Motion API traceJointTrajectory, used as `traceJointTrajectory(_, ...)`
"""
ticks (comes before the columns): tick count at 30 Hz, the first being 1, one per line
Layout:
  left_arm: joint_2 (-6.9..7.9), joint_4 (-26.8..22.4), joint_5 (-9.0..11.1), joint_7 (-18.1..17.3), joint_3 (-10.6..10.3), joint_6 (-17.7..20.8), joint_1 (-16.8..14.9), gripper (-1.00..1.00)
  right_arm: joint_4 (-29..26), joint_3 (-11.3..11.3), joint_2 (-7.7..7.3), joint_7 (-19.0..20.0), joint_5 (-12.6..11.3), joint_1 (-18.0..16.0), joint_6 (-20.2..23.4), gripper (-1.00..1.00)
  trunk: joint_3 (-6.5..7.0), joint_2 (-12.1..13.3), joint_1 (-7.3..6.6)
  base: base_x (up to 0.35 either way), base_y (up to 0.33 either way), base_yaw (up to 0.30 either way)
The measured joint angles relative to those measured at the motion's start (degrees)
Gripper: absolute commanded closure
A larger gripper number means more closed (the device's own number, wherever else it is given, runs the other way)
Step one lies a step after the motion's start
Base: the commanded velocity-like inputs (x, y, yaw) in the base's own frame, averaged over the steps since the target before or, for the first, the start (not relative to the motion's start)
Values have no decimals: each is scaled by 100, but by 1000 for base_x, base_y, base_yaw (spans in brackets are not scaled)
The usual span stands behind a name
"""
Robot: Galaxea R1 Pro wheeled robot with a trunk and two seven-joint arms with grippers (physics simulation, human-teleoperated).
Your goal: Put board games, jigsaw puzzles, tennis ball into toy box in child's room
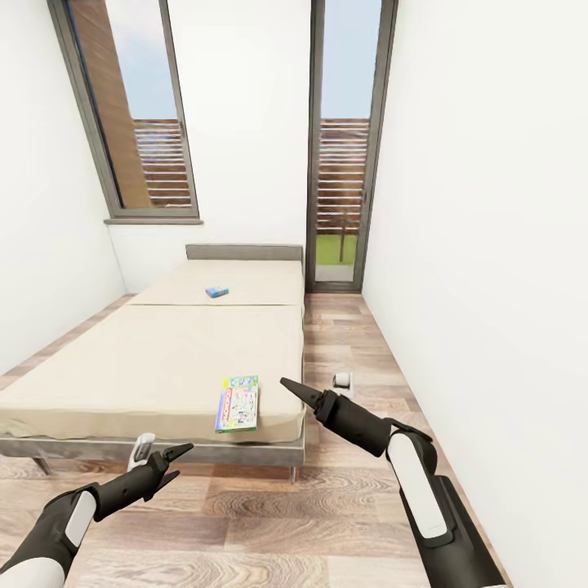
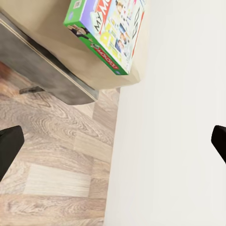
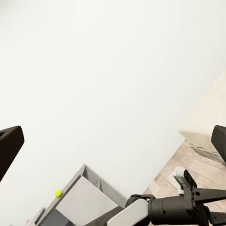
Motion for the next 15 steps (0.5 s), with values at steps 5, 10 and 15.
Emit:
traceJointTrajectory(5, -2, 0, 3, -5, 0, -7, 0, -100, 87, 3, 1, -7, -1, 0, 16, -100, 0, 0, 0, 2, 0, 0)
traceJointTrajectory(10, -3, 0, -2, 10, -7, -13, 0, -100, 295, 19, 9, -63, 5, 0, 34, -100, 0, 0, -3, 179, -5, 0)
traceJointTrajectory(15, -4, 0, -3, 4, -2, -22, 0, -100, 378, 15, 10, -118, 0, 0, 45, -100, 0, 0, -1, 116, -27, 0)
